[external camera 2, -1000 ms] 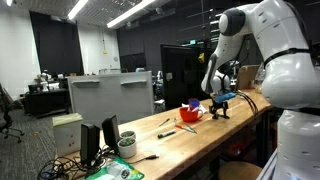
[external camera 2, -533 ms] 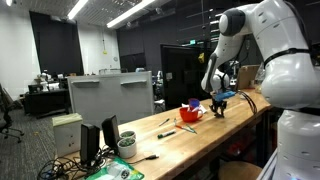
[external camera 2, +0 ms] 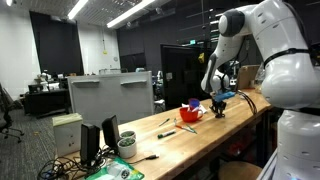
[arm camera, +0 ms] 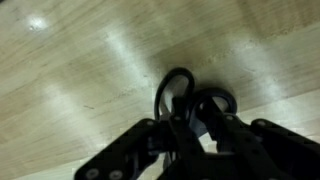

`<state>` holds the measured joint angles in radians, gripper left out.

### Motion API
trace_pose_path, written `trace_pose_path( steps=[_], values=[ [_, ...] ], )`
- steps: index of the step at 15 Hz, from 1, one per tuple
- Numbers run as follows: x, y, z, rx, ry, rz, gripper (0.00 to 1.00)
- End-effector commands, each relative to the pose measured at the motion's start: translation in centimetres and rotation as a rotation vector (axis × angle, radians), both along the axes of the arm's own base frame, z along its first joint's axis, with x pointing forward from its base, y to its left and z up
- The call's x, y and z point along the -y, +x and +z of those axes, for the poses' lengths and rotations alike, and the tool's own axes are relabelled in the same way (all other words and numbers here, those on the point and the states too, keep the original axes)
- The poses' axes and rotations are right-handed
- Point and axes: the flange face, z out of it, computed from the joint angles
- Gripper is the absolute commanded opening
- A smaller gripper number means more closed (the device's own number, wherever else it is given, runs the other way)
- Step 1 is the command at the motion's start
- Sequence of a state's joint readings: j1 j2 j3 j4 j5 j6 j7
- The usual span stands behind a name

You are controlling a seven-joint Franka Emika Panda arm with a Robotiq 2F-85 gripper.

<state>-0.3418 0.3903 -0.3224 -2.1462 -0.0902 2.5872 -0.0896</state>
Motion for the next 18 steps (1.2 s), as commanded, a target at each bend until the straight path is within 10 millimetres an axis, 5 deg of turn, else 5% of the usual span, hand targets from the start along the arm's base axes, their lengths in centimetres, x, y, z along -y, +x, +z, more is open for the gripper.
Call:
trace_pose_path(
  steps=[1, 18],
  values=[
    [-0.19, -0.46, -1.04, -0.005, 0.003, 0.006, 0.06],
    [-0.35, -0.85, -0.49, 0.015, 0.0, 0.019, 0.06]
  ],
)
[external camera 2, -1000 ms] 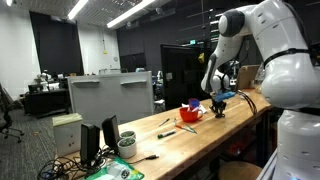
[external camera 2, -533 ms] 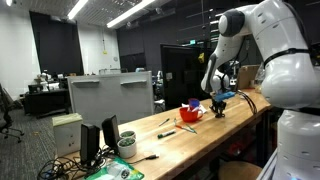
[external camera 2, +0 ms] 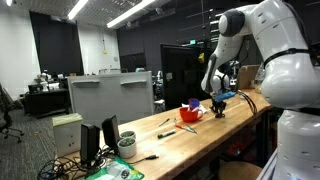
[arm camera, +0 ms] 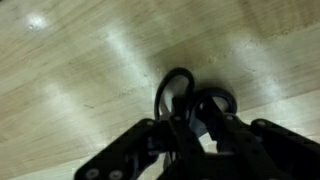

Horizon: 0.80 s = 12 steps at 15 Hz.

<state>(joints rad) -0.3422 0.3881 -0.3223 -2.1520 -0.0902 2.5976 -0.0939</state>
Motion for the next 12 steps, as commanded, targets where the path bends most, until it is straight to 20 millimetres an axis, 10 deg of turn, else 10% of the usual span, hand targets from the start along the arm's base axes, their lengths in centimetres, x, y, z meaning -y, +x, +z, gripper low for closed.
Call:
trace_pose_path(
  steps=[1, 4, 12],
  values=[
    [-0.33, -0.81, -0.43, 0.012, 0.002, 0.015, 0.07],
    [-0.36, -0.89, -0.37, 0.019, 0.0, 0.016, 0.24],
    [-0.38, -0.93, -0.35, 0.022, -0.004, 0.024, 0.26]
  ],
)
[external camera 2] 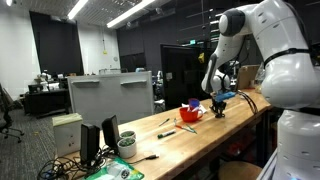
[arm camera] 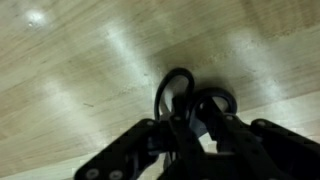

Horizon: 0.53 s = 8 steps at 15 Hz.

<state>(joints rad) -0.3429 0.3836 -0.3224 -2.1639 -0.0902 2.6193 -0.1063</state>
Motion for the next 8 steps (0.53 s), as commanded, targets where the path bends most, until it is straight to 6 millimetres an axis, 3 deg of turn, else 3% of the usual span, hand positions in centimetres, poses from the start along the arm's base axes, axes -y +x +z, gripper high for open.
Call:
trace_pose_path(
  steps=[1, 4, 8],
  values=[
    [-0.3, -0.77, -0.36, 0.012, 0.001, 0.011, 0.37],
    [-0.25, -0.81, -0.36, 0.014, -0.002, 0.012, 0.51],
    [-0.2, -0.96, -0.36, 0.023, -0.007, 0.013, 0.48]
  ],
)
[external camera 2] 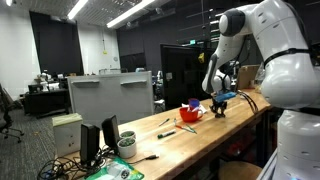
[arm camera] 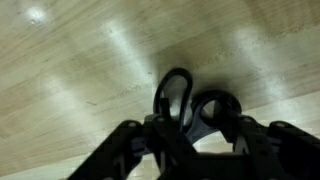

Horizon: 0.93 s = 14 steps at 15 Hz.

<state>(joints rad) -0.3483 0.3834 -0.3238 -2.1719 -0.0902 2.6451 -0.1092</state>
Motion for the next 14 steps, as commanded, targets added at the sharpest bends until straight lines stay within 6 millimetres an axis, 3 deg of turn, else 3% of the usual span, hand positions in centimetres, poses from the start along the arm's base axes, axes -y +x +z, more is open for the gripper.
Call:
trace_pose_path(
  steps=[1, 14],
  values=[
    [-0.51, -0.72, -0.28, 0.01, 0.002, 0.014, 0.45],
    [-0.85, -1.18, 0.34, 0.041, -0.004, 0.028, 0.39]
  ],
)
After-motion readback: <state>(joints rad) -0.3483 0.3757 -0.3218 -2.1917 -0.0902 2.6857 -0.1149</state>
